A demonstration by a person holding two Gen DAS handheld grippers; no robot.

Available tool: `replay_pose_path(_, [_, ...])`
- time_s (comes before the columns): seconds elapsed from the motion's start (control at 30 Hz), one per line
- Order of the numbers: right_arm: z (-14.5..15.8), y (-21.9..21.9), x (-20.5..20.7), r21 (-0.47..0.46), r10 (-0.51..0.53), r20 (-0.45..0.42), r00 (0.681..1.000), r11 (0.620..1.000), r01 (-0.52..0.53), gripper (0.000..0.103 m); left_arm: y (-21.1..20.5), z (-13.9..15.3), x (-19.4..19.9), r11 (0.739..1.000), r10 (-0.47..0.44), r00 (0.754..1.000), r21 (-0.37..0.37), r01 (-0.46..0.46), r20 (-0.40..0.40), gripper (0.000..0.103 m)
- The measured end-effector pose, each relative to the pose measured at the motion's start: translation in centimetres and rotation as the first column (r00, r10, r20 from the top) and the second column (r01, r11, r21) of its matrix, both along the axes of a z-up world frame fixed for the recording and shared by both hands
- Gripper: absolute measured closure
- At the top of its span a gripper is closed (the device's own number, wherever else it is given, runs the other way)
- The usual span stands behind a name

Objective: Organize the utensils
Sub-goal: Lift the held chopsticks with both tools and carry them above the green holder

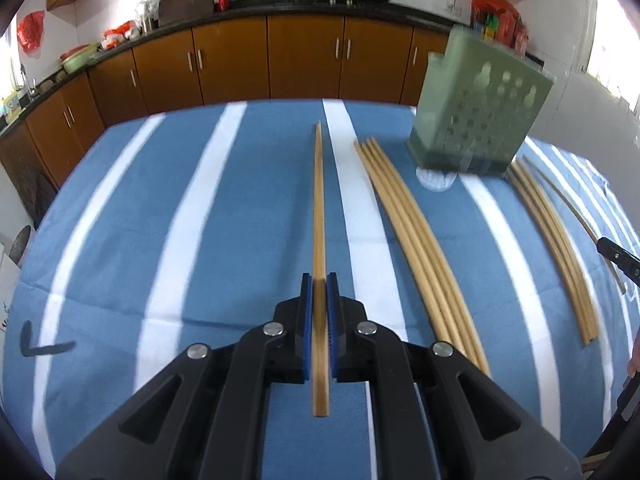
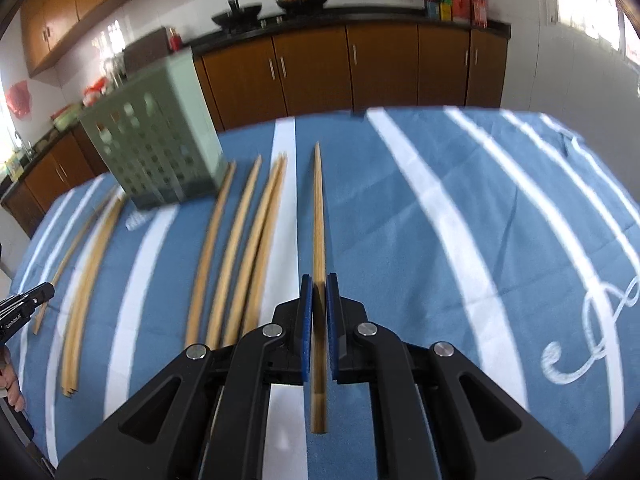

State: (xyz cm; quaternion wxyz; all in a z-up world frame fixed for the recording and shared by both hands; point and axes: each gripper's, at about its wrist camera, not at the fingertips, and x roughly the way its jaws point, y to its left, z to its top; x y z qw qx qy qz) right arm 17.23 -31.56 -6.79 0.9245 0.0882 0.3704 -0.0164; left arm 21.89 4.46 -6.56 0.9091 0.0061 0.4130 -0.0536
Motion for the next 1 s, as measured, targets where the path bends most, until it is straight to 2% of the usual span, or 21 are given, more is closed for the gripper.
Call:
replay_pose_path(0.27, [3.6, -0.7, -1.2, 0.016, -0.014, 0.124, 0.992, 1.000, 0.012, 0.096, 0.7, 5.3, -1.6, 0.999, 0.021, 0.990, -0.042, -0.016, 0.139, 0.095])
replay_pose_path(0.5, [7.2, -1.0, -2.0, 0.025, -0.018, 0.249, 0.968, 1.000, 0.012, 0.096, 1.2, 10.2, -2.0, 0.995, 0.057, 0.962, -0.096, -0.032, 0.268, 0.095])
replay_pose_path(0.8, [10.6, -1.7, -0.9, 0.027, -0.032, 0.333, 0.942, 0.999, 0.025, 0.096, 1.3, 14.7, -0.6, 0.993, 0.085, 0.933, -0.109, -0.049, 0.351, 0.095])
replay_pose_path(0.9, [12.8, -2.0, -0.5, 0.030, -0.033, 0.378, 0.925, 0.999, 0.024, 0.096, 1.3, 16.8, -0.4, 0.992, 0.090, 0.916, -0.119, -0.047, 0.390, 0.095])
replay_pose_path(1.0, [15.7, -1.9, -0.2, 0.038, -0.028, 0.450, 0.892, 0.999, 0.013, 0.096, 0.9, 19.5, -0.4, 0.989, 0.100, 0.886, -0.143, -0.039, 0.453, 0.095])
